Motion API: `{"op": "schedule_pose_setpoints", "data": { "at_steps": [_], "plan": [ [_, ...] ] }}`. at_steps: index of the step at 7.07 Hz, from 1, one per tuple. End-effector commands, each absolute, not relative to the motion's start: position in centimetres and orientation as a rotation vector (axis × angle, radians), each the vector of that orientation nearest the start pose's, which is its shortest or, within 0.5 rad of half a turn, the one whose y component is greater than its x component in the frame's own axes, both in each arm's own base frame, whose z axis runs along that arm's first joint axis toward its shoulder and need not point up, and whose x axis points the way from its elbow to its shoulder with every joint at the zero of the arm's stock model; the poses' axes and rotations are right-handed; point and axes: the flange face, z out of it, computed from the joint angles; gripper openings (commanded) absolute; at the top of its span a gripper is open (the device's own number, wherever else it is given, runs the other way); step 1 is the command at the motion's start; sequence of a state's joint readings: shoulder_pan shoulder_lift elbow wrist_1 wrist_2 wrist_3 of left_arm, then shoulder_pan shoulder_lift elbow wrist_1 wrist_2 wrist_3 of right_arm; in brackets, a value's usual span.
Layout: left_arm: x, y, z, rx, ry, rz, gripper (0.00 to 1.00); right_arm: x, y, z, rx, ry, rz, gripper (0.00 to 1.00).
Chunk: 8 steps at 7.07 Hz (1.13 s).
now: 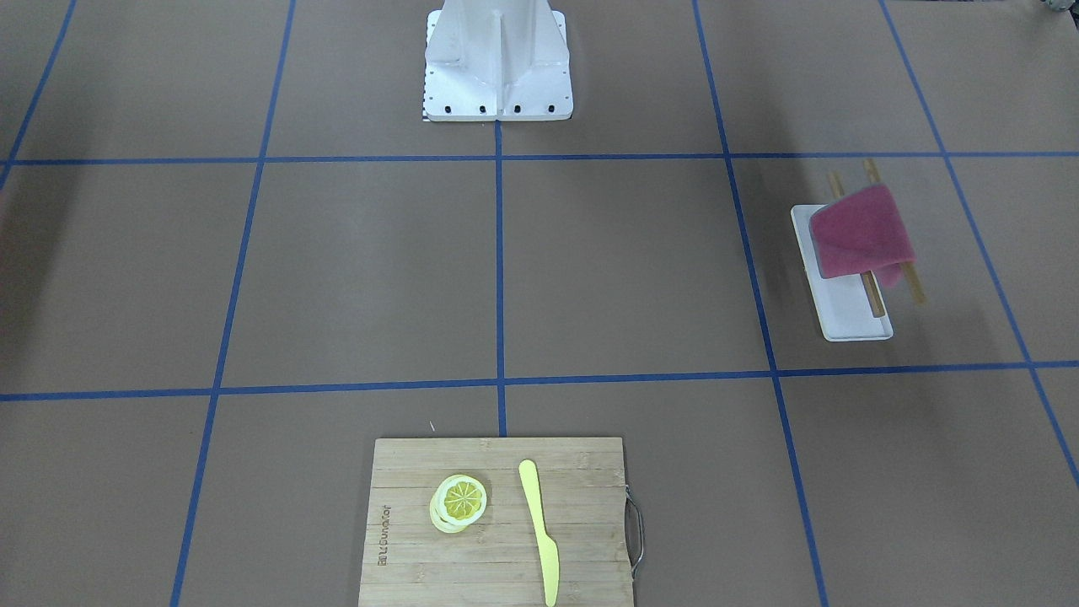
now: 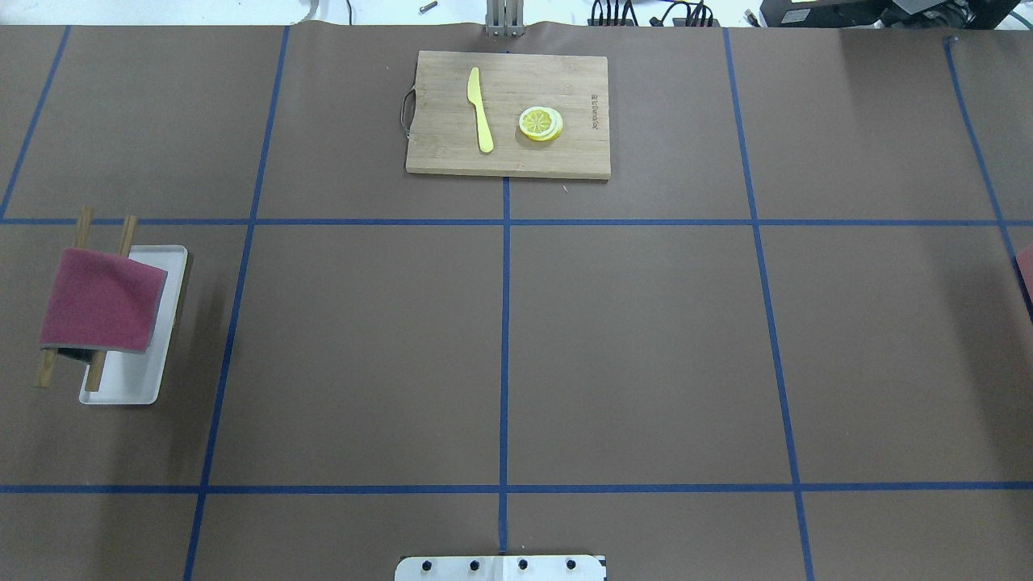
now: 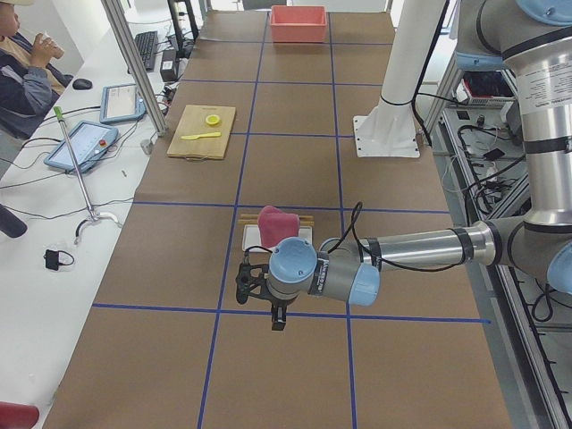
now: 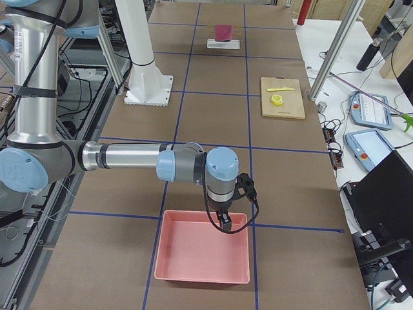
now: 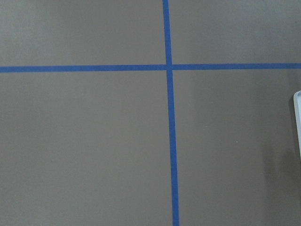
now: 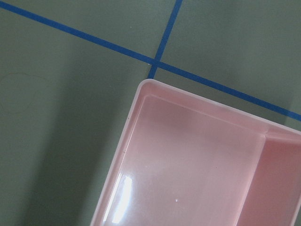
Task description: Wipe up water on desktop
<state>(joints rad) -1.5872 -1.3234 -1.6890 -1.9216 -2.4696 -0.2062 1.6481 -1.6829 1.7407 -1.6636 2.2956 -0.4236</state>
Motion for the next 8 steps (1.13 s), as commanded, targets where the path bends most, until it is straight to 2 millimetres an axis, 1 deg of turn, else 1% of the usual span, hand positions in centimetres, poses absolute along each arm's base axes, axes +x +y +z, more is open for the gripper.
{"op": "schedule_pose_setpoints", "data": {
  "at_steps": [1, 2, 3, 4, 5, 6, 7, 8],
  "plan": [
    [-6.2, -38.7, 63.9, 0.163, 0.912, -0.095, 0.98, 10.1, -42.9, 66.0, 0.112, -0.722, -0.309, 1.00],
    [-6.1, -38.4, 64.1, 0.158, 0.922, -0.102, 0.98, 10.2, -42.4, 66.2, 0.113, -0.720, -0.314, 1.00],
    [-6.1, -38.3, 65.2, 0.137, 0.923, -0.112, 0.98, 10.3, -41.9, 66.6, 0.104, -0.721, -0.308, 1.00],
    [-6.0, -38.4, 65.6, 0.121, 0.927, -0.122, 0.98, 10.2, -41.9, 66.5, 0.106, -0.722, -0.308, 1.00],
    [-6.0, -38.2, 65.7, 0.124, 0.927, -0.119, 0.98, 10.2, -41.8, 65.9, 0.118, -0.729, -0.312, 1.00],
    [-5.9, -38.4, 64.5, 0.144, 0.939, -0.103, 0.98, 10.2, -41.4, 65.4, 0.124, -0.722, -0.312, 1.00],
    [-5.7, -38.5, 64.2, 0.144, 0.946, -0.099, 0.98, 9.9, -39.9, 66.3, 0.105, -0.743, -0.303, 1.00],
    [-5.7, -38.9, 62.6, 0.173, 0.955, -0.083, 0.98, 9.5, -38.7, 65.1, 0.126, -0.779, -0.299, 1.00]
  ]
}}
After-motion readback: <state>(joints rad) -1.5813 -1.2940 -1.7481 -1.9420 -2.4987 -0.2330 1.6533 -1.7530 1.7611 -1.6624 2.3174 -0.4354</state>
